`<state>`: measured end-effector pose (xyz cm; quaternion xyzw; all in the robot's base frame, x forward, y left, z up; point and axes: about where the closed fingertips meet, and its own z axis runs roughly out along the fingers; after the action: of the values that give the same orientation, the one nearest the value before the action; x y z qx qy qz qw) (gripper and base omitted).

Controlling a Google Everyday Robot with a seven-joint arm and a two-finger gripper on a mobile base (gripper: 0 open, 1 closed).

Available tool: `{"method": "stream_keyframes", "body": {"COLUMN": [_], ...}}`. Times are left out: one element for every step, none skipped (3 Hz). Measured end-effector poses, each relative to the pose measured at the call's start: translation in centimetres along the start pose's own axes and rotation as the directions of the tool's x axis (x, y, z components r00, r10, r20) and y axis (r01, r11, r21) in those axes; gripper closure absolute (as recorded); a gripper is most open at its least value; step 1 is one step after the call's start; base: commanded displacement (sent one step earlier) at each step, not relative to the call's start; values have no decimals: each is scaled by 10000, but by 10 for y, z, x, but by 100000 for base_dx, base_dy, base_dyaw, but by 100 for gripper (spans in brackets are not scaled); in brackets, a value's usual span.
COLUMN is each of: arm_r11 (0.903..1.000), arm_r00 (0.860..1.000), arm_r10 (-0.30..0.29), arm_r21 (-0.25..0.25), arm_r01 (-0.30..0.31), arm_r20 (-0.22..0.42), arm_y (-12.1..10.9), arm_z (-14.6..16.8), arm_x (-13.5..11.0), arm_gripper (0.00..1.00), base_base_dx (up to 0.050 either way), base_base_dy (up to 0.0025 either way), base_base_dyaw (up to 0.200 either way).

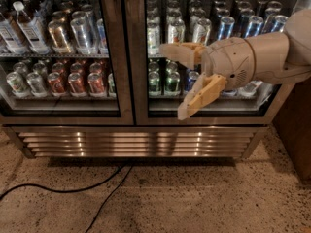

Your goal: Open right fridge door

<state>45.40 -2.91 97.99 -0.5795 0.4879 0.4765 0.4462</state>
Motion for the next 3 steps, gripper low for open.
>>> {"method": "stream_keyframes", "body": {"arm_r11": [9977,9943,9943], "arm_r00": [9930,9826,9826], "arm_r10": [-343,-580,-580], "arm_r21": [-542,-783,-782], "arm_r01": [407,728,727], "arm_r20": [1131,1767,1766], "arm_y": [1,1,1], "arm_z": [0,-3,-3], "arm_x": [-25,-43,-43], "arm_gripper": [0,0,0], "base_base_dx": [0,0,0], "base_base_dy": [0,0,0], "base_base_dyaw": [0,0,0]}}
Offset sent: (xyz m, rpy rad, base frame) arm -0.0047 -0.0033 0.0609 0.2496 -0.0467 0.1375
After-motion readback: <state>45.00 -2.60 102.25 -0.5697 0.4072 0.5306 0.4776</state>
